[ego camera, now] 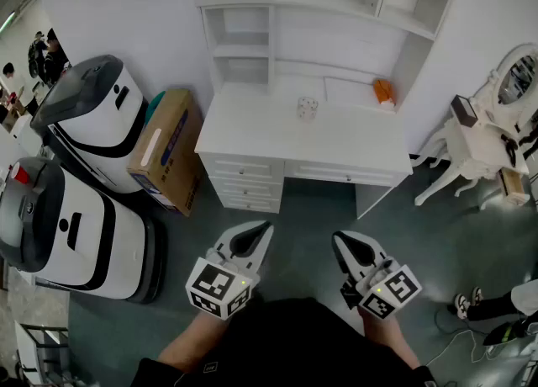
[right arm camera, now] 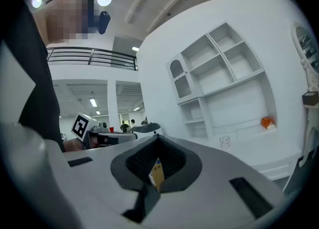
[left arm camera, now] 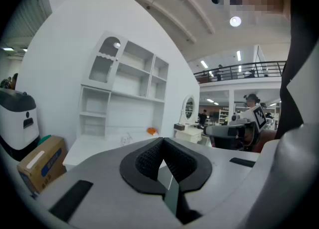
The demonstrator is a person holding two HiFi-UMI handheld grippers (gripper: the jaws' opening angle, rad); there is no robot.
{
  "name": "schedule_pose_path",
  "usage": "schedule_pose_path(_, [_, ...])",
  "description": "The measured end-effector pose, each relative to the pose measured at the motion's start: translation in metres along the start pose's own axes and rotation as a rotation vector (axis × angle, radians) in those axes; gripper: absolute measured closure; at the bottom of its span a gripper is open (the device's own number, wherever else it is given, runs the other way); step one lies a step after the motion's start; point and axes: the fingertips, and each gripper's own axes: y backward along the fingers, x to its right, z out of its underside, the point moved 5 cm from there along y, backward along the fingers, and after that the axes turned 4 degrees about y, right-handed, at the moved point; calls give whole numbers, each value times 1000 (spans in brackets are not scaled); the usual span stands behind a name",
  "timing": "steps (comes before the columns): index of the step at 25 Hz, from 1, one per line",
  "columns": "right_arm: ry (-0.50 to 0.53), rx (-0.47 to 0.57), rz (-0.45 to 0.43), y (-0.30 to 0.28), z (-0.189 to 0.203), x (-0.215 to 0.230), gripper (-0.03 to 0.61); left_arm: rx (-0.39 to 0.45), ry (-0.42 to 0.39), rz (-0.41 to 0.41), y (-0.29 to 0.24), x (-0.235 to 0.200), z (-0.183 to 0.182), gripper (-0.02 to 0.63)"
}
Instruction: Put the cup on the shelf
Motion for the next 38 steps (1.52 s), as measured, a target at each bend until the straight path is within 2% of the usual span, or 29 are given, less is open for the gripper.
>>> schedule_pose_path(11, [-5,-8,-12,-15,6,-13,563,7,20,-11,13,-17,2,603])
schedule_pose_path(19, [37,-29,32,-31,10,-30,563,2,27,6,31,-29,7,603])
schedule_pose_path(30, [-12,-41,-2,-82,27,-79,561,-8,50,14,83,-70,24,603])
schedule_pose_path(38, [-63,-73,-17,-106,44,-88,561,-33,71,27,86,-94,31,603])
